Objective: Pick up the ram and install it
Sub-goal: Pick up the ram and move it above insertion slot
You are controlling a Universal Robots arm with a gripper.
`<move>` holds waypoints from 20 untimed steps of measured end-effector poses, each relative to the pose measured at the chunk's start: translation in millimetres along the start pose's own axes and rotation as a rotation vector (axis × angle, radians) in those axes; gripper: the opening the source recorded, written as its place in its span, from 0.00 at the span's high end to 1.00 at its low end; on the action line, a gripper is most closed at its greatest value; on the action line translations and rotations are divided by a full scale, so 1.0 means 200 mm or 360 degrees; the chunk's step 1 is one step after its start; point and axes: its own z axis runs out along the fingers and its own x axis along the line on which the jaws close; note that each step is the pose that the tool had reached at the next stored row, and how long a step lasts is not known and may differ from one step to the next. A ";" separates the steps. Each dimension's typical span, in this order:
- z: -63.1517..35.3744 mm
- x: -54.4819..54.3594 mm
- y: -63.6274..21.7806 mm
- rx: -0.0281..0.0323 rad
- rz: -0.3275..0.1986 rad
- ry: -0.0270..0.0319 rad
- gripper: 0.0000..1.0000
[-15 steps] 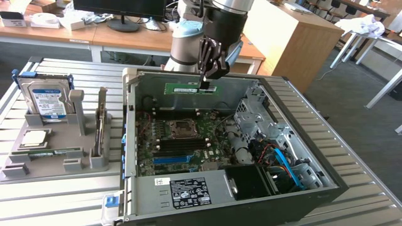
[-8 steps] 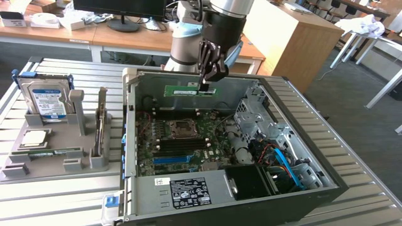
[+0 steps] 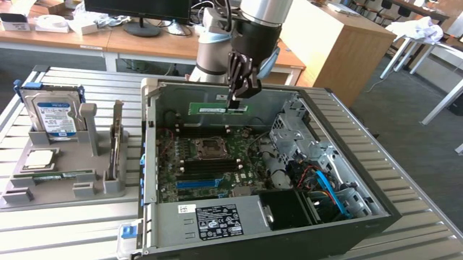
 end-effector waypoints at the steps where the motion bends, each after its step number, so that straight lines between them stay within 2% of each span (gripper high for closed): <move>1: 0.008 0.00 0.000 0.00003 0.0000 -0.00001 0.89; 14: 0.123 0.00 -0.005 0.00010 0.0000 0.00000 0.89; 20: 0.129 0.00 -0.005 0.00011 0.0002 0.00001 0.89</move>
